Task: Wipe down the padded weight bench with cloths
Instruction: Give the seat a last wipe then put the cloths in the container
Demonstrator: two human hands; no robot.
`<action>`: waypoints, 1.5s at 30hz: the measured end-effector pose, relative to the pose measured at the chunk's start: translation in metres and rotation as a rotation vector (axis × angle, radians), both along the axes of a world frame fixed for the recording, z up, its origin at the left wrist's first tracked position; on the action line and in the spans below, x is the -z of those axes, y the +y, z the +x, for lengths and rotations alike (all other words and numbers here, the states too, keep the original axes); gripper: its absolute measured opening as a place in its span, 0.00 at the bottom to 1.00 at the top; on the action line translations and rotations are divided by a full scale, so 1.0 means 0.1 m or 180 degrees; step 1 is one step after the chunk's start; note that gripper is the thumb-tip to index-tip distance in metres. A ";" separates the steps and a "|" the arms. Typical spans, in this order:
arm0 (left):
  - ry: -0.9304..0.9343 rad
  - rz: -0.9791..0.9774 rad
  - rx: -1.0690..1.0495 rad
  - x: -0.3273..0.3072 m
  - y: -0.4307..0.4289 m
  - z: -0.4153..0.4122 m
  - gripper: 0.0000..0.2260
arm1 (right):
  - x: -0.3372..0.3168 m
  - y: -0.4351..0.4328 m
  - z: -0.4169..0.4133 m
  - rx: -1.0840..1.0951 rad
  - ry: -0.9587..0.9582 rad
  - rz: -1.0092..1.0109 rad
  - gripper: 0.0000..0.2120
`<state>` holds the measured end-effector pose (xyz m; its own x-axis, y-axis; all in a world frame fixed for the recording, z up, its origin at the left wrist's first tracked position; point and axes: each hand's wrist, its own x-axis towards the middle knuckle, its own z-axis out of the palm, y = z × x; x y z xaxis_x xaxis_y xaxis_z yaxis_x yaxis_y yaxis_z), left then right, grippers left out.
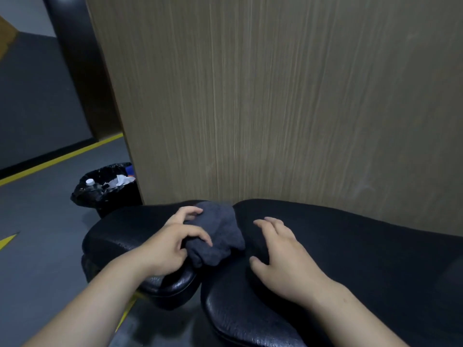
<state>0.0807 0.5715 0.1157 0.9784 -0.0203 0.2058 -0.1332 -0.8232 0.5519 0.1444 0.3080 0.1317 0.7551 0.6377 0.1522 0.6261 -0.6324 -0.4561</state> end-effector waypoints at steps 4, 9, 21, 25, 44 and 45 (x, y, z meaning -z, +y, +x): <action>-0.0134 -0.0861 -0.0911 -0.12 -0.07 -0.08 0.24 | 0.03 0.24 0.01 0.0105 0.0159 -0.0132 0.31; 0.0140 -0.0469 -0.1651 -0.12 -0.26 -0.16 0.19 | 0.10 0.66 -0.03 0.0181 0.0404 -0.0023 0.30; 0.1288 -0.3174 -0.1623 -0.37 -0.90 -0.15 0.13 | 0.03 0.44 0.12 0.0090 0.0623 0.0113 0.42; 0.0019 -0.0216 -0.1509 -0.28 -0.45 -0.13 0.09 | 0.01 0.28 0.18 -0.0105 0.0451 0.0032 0.33; 0.0992 0.0513 0.0121 -0.23 -0.75 0.20 0.37 | -0.23 -0.60 0.34 0.0036 0.0420 -0.0354 0.56; 0.0992 0.0516 0.0110 -0.22 -0.77 0.22 0.36 | -0.21 -0.55 0.34 -0.0037 0.0420 -0.0258 0.58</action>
<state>0.1025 0.4949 0.1375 0.9918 -0.0626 -0.1113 -0.0083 -0.9014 0.4330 0.1780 0.2527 0.1529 0.7576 0.6527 -0.0002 0.5716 -0.6635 -0.4827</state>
